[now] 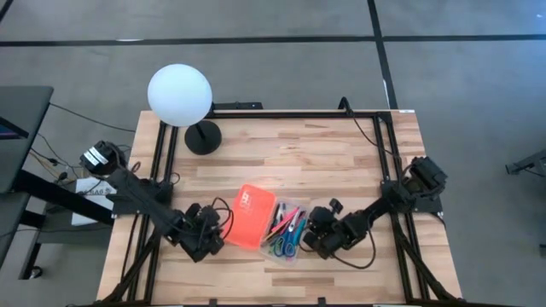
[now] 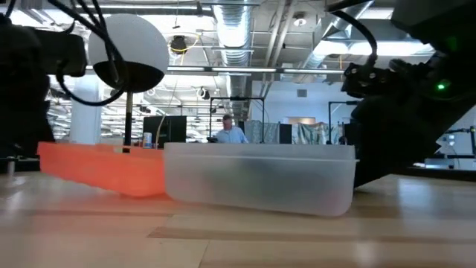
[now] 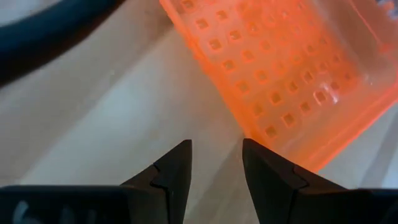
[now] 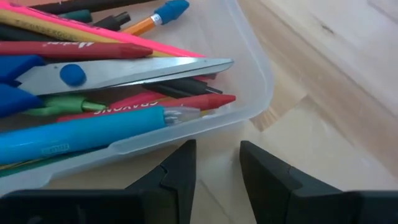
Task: Pick & place school supplies into a supply box
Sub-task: Close the supply box cover
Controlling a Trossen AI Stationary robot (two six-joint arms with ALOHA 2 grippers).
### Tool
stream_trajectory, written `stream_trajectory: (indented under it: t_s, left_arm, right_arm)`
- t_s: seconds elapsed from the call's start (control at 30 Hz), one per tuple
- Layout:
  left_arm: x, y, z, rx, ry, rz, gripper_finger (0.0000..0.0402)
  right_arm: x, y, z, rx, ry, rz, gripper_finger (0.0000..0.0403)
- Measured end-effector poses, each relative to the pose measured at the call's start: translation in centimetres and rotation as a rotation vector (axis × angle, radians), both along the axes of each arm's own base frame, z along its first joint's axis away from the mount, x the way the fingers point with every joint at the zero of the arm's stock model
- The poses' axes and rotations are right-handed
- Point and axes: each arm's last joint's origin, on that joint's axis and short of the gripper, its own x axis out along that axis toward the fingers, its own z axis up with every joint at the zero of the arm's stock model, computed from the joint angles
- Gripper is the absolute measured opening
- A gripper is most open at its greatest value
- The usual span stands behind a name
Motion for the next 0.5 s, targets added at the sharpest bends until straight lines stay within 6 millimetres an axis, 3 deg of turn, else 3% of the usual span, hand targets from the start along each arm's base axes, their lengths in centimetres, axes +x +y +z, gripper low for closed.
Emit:
stream_trajectory:
  t_s: [0.5]
  left_arm:
    - [0.2,-2.8,-2.3,-0.086,-0.095,0.041,0.0137]
  right_arm:
    - [0.9,-1.3,0.1,-0.028,0.099,0.131,0.0118]
